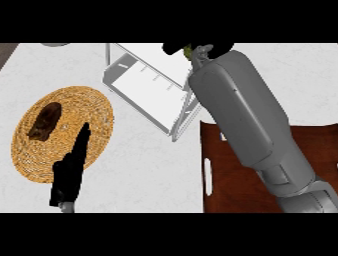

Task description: Pick the squash from the tray and place it in the tiered basket

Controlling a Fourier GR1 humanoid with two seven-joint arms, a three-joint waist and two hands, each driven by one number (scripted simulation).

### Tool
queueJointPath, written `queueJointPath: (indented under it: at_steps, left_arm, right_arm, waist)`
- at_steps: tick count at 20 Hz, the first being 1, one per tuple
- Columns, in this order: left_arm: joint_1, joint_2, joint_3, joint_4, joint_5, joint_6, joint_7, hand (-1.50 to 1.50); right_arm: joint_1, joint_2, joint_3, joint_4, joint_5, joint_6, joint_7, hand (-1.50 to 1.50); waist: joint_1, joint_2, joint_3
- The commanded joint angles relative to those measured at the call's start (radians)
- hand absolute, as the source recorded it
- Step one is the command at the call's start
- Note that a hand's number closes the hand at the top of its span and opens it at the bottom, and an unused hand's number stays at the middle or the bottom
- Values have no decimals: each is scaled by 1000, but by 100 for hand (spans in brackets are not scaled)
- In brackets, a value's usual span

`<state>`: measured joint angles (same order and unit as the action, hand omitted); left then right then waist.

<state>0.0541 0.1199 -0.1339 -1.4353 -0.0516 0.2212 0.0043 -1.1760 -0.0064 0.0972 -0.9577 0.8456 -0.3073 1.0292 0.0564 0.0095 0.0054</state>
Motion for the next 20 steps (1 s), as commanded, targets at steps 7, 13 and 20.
queueJointPath:
  at_steps: [7, 13, 20]
  left_arm:
    - [-22, 16, 28, 51, 29, -38, 53, 0]
    - [9, -15, 18, 20, 1, 19, 59, 0]
    - [118, 3, 57, 13, 23, 18, 1, 0]
  right_arm:
    - [14, 6, 32, -23, -177, -467, -50, -150]
    - [-10, -18, -30, -42, 97, -569, 69, -150]
    - [202, -96, -123, -369, 200, -448, 181, -150]
  waist:
    - [-16, -3, -6]
    - [-72, -19, -6]
    - [-133, -40, -5]
